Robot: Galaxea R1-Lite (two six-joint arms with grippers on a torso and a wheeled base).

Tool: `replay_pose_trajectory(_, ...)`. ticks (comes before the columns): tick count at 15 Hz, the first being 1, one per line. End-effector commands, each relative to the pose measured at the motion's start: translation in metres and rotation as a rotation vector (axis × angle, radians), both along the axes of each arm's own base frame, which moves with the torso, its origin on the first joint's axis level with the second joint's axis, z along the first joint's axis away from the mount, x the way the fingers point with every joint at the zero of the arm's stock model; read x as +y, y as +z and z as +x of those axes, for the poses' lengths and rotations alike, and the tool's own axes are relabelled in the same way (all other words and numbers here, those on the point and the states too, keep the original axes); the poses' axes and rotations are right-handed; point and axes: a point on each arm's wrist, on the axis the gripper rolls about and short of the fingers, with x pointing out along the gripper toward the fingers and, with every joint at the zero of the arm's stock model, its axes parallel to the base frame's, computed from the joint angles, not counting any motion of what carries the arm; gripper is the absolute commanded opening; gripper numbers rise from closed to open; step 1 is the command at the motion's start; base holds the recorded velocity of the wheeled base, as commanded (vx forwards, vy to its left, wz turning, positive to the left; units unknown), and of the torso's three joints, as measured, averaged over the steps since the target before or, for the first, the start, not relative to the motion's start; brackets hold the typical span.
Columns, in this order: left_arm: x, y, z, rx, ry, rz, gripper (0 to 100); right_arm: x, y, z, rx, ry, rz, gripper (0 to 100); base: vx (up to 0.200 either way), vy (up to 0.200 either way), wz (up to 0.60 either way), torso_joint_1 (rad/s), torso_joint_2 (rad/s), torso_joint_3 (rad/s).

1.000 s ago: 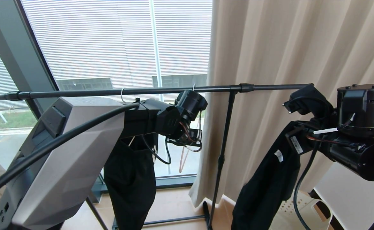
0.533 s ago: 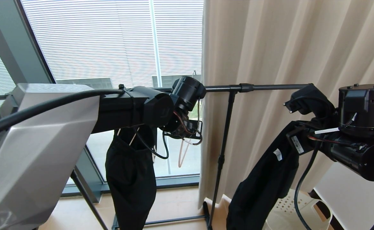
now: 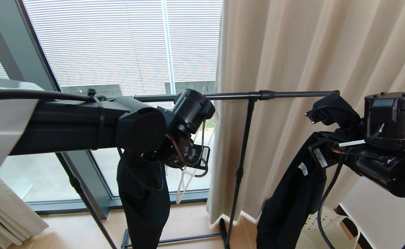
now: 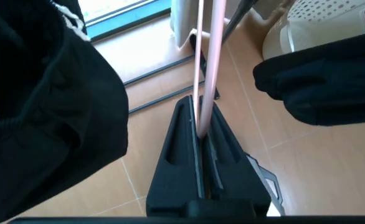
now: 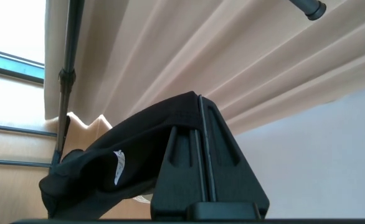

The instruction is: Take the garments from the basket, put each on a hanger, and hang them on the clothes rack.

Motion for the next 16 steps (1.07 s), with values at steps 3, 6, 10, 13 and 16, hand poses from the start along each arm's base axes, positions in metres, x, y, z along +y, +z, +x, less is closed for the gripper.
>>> replay_pose_trajectory(3, 0.050, 0.017, -0.065, -0.031, -0.027, -0.018, 0, 0.009, -0.010, -0.003, 0.029, 0.020, -0.024, 0, 0.000, 0.000, 0.00, 0.000, 0.00, 0.000)
replay_pose_trajectory(6, 0.070, 0.007, -0.101, -0.029, -0.064, -0.012, 0, 0.012, -0.013, -0.003, 0.039, 0.032, -0.031, 0, 0.000, 0.000, 0.00, 0.000, 0.00, 0.000)
replay_pose_trajectory(10, 0.092, -0.013, -0.131, -0.088, -0.168, -0.027, 0, 0.015, -0.014, -0.003, 0.044, 0.041, -0.032, 0, 0.000, 0.000, 0.00, 0.000, 0.00, 0.000)
replay_pose_trajectory(13, 0.115, -0.017, -0.147, -0.156, -0.344, -0.075, 0, 0.017, -0.012, -0.004, 0.035, 0.048, -0.027, 0, 0.000, 0.000, 0.00, 0.000, 0.00, 0.000)
replay_pose_trajectory(16, 0.125, -0.027, -0.153, -0.179, -0.455, -0.087, 0, 0.015, -0.008, -0.005, 0.023, 0.045, -0.020, 0, 0.000, 0.000, 0.00, 0.000, 0.00, 0.000)
